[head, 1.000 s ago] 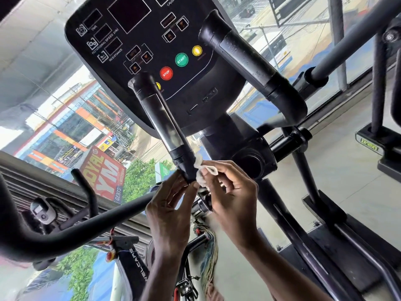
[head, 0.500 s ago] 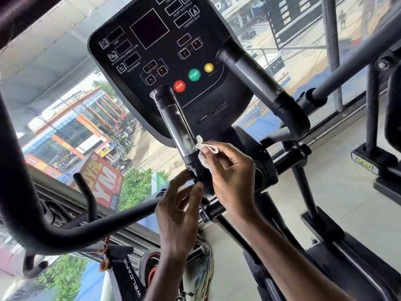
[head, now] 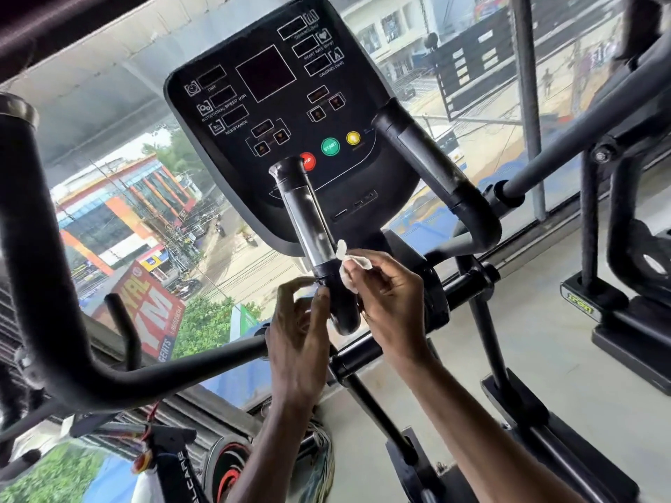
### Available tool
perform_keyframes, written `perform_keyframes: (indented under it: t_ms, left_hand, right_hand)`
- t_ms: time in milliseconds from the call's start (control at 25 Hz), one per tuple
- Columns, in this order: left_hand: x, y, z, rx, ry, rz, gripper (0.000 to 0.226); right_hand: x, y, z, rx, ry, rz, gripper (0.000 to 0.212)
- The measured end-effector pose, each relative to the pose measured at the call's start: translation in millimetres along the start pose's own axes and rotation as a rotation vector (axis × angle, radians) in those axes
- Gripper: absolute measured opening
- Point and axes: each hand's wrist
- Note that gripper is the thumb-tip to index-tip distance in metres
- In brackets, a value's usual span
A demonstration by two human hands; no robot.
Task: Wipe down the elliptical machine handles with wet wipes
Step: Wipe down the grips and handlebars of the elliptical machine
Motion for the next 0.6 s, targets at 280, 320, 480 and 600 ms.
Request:
perform_keyframes:
  t_ms: [280, 320, 480, 600]
  left_hand:
    - [16.3, 1.7, 10.1, 0.034, 0.125, -0.009, 0.034]
    - [17.0, 1.8, 11.0, 0.038, 0.126, -0.014, 0.034]
    - [18.4, -0.5, 12.1, 0.067, 0.146, -0.015, 0.037]
    - [19.2, -2.0, 13.2, 0.044, 0.153, 0.001, 0.039]
  right_hand:
    - [7.0, 10.4, -8.7, -0.065, -0.020, 0.042, 0.016]
    - [10.0, 11.5, -9.7, -0.049, -0.036, 0.005, 0.016]
    - [29.1, 22.7, -24.8, -0.025, -0.052, -0.003, 0.017]
    - [28.4, 17.9, -24.2, -0.108, -0.079, -0.001, 0.014]
Point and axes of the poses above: each hand's wrist, its own x-axis towards the middle knuckle, its own z-axis out of the back of the hand, y = z × x, and after that the axes turned 5 degrees about -z, right-handed
